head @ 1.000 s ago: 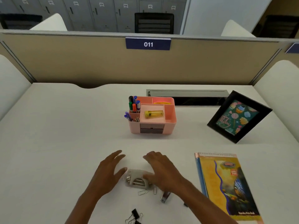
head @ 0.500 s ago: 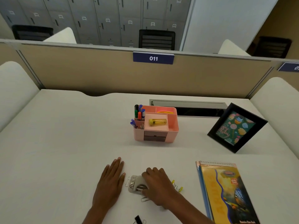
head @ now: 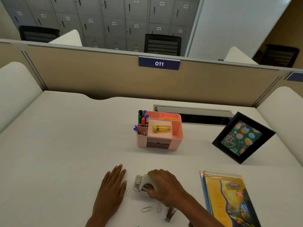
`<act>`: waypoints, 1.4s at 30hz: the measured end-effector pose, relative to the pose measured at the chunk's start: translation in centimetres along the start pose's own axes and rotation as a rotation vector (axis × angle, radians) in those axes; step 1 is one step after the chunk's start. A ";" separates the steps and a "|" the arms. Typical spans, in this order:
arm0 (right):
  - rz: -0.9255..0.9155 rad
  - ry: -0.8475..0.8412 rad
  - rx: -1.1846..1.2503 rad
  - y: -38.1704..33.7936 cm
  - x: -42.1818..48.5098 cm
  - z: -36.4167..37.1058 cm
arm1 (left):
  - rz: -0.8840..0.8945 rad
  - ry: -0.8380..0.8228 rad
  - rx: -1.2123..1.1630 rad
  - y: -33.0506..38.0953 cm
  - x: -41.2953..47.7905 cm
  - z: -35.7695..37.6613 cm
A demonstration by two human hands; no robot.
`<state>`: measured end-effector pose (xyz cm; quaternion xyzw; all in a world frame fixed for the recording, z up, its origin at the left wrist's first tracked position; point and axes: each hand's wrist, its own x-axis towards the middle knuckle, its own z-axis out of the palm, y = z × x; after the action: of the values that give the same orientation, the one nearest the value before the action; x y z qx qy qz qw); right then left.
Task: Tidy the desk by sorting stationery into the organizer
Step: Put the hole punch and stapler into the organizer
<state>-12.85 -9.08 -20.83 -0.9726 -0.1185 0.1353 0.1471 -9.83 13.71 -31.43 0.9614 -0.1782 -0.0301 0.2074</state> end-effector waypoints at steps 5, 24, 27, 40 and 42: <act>-0.058 -0.003 -0.103 -0.3 0.4 1.1 | 0.145 -0.001 -0.196 1.1 -1.0 -0.8; 0.132 0.440 -0.142 7.4 9.3 -11.0 | 0.344 0.063 -0.092 1.5 -0.9 0.6; 0.131 0.330 -0.235 8.2 11.3 -11.4 | 0.348 0.060 -0.091 1.4 -0.8 0.6; 0.055 0.166 -0.136 8.6 12.8 -12.1 | 0.353 0.074 -0.090 1.3 -0.8 0.9; 0.038 0.204 -0.160 8.9 13.1 -11.8 | 0.350 0.079 -0.093 1.2 -0.8 1.0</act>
<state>4.63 -16.81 -15.82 -0.9920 -0.0951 0.0286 0.0778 -11.08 12.57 -31.81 0.9055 -0.3330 0.0358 0.2606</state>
